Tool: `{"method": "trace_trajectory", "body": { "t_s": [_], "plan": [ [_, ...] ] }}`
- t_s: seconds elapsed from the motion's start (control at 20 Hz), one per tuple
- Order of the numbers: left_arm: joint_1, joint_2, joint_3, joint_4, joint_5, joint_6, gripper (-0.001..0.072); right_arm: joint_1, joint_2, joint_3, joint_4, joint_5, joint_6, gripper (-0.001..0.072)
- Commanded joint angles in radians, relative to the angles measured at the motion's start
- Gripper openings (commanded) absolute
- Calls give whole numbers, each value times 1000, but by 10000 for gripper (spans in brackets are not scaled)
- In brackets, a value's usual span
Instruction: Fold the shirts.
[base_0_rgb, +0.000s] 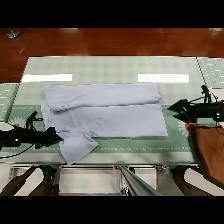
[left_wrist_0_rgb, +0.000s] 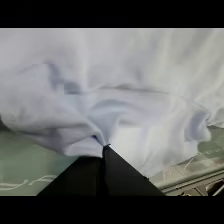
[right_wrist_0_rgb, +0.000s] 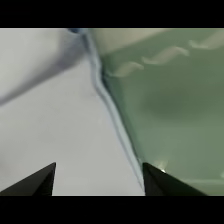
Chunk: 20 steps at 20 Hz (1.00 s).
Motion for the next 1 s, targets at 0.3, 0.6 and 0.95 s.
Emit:
{"method": "trace_trajectory", "body": {
  "t_s": [0.3, 0.6, 0.95],
  "plan": [
    [-32, 2, -2, -44, -15, 38, 18, 68, -62, -89, -195, 133, 79, 618],
    [-32, 2, -1, -45, 10, 48, 18, 171, -78, -72, -46, 2, 73, 598],
    [-11, 1, 164, -44, 0, 49, 18, 194, -82, 136, -87, 48, 40, 25]
  ]
}}
